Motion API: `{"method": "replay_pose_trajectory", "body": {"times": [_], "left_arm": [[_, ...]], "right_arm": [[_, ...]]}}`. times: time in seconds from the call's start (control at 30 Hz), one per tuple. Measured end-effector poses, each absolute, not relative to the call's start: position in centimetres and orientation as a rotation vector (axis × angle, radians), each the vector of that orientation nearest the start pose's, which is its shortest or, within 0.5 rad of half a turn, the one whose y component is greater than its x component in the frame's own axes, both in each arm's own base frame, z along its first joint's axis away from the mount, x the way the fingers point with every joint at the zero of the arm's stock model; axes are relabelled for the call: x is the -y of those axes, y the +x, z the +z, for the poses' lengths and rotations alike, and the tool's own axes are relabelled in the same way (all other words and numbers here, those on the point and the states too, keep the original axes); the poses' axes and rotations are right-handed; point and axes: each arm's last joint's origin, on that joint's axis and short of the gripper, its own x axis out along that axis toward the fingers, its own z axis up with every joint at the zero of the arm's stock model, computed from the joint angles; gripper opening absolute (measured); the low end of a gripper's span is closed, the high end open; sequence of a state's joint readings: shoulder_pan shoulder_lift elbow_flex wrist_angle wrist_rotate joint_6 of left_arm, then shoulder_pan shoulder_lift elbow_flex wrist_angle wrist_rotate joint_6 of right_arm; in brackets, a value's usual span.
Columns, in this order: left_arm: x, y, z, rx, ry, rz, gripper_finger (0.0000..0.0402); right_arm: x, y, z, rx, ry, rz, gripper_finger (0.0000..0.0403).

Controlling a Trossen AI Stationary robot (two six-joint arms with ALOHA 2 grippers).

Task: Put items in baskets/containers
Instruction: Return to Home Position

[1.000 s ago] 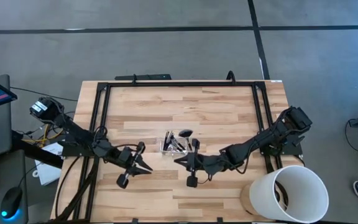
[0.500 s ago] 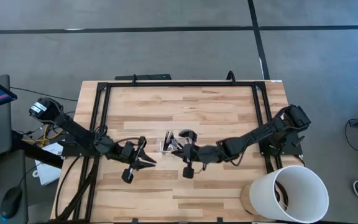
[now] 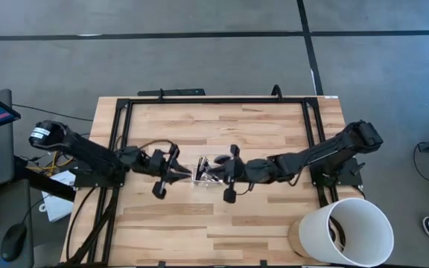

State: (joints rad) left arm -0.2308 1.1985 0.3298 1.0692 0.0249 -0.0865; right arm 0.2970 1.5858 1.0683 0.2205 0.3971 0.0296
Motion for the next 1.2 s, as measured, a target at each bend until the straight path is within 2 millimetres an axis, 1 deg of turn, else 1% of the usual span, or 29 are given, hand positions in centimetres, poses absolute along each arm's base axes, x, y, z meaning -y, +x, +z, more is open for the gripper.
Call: {"method": "replay_pose_trajectory", "body": {"times": [0.1, 0.17, 0.23, 0.37, 0.5, 0.63, 0.77, 0.9, 1.0, 1.2], "left_arm": [[4.1, 21.9, 23.0, 0.219, -0.098, -0.253, 0.0049], [3.7, 22.1, 23.5, 0.212, -0.090, -0.248, 0.0049], [3.4, 22.4, 23.7, 0.197, -0.072, -0.235, 0.0049], [3.1, 22.6, 24.0, 0.200, -0.013, -0.217, 0.0049], [2.6, 22.7, 24.0, 0.200, -0.007, -0.193, 0.0049], [2.6, 23.1, 23.3, 0.162, -0.002, -0.186, 0.0049], [2.4, 23.0, 23.5, 0.170, -0.005, -0.135, 0.0049], [2.6, 22.7, 23.8, 0.176, -0.018, -0.148, 0.0049], [2.7, 22.5, 23.6, 0.129, -0.016, -0.155, 0.0049], [2.7, 22.2, 23.2, 0.059, -0.018, -0.156, 0.0049]], "right_arm": [[-8.7, 33.7, 28.5, -0.261, -0.100, -0.112, 0.0001], [-8.2, 33.3, 28.9, -0.270, -0.110, -0.120, 0.0001], [-7.6, 33.1, 29.0, -0.291, -0.114, -0.130, 0.0000], [-6.8, 33.4, 28.5, -0.325, -0.131, -0.152, 0.0001], [-5.7, 33.5, 28.3, -0.352, -0.122, -0.142, 0.0001], [-4.7, 33.5, 27.8, -0.406, -0.122, -0.139, 0.0001], [-3.8, 33.4, 27.1, -0.443, -0.121, -0.148, 0.0001], [-3.3, 33.3, 26.4, -0.465, -0.107, -0.120, 0.0001], [-3.3, 33.0, 25.5, -0.491, -0.087, -0.122, 0.0001], [-3.9, 32.3, 24.3, -0.518, -0.069, -0.112, 0.0001]]}}
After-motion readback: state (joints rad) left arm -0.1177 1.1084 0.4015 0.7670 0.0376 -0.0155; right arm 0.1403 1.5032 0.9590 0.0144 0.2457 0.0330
